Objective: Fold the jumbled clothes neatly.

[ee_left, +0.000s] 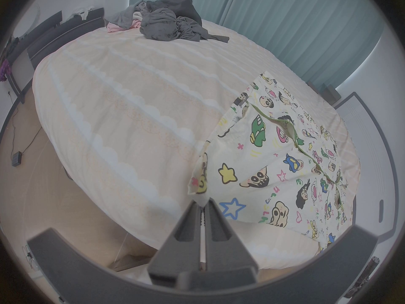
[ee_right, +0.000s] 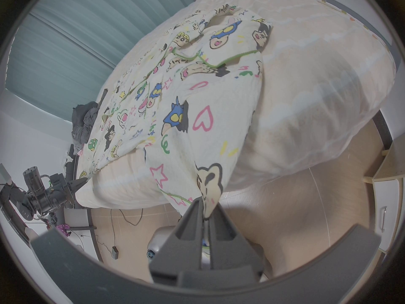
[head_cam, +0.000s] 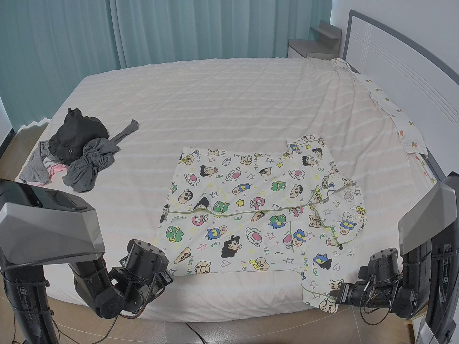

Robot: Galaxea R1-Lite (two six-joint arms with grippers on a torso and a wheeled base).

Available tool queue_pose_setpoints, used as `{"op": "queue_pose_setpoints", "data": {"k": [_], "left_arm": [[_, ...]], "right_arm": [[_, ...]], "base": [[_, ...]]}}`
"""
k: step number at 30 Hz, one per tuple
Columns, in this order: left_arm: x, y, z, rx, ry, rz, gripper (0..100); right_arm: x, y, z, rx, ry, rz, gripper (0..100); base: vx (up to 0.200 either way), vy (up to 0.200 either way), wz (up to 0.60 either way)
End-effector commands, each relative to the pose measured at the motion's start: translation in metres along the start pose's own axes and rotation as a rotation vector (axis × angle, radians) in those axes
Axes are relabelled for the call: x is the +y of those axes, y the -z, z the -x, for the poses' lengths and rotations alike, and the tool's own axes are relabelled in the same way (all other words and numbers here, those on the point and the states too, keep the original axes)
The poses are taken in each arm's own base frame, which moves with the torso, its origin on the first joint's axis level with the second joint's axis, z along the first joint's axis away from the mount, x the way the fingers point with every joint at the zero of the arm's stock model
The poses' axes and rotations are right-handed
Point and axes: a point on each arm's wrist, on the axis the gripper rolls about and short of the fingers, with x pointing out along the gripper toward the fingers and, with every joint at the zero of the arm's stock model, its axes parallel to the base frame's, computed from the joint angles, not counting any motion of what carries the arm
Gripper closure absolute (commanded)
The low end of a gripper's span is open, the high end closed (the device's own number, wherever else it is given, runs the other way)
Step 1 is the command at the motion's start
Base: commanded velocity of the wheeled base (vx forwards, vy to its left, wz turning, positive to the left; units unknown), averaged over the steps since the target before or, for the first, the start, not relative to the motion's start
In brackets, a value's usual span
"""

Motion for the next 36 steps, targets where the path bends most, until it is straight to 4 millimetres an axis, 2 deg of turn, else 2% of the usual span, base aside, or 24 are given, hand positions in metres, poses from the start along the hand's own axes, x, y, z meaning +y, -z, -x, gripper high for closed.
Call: {"op": "queue_pose_setpoints", "data": {"k": [1,13,14,20,25,28,31,36], "left_arm": [[0.002,0.001,0.002,0.004,-0.005,-0.003,100],[0.005,0.002,0.003,0.044,0.01,-0.065,100],[0.004,0.002,0.003,0.045,0.014,-0.066,0],[0.005,-0.003,0.004,0.044,0.02,-0.056,0],[0.006,-0.029,0.02,0.028,0.105,-0.091,0],[0.009,-0.042,0.024,0.042,0.154,-0.194,0],[0.015,-0.048,0.018,0.063,0.171,-0.308,0],[0.014,-0.044,-0.005,0.109,0.184,-0.421,0]], "right_arm": [[0.003,-0.001,0.011,0.003,-0.001,0.004,100],[0.002,0.0,0.012,0.015,0.003,-0.002,100],[0.002,-0.001,0.012,0.014,0.001,-0.001,100],[0.003,0.0,0.012,0.017,-0.003,0.0,100],[0.002,0.0,0.011,0.021,-0.002,-0.004,100],[0.002,0.0,0.011,0.022,-0.003,-0.003,100],[0.002,0.0,0.011,0.021,-0.004,-0.002,100],[0.003,0.0,0.012,0.02,-0.005,-0.002,100]], "base": [[0.0,0.0,0.0],[0.0,0.0,0.0],[0.0,0.0,0.0],[0.0,0.0,0.0],[0.0,0.0,0.0],[0.0,0.0,0.0],[0.0,0.0,0.0],[0.0,0.0,0.0]]}}
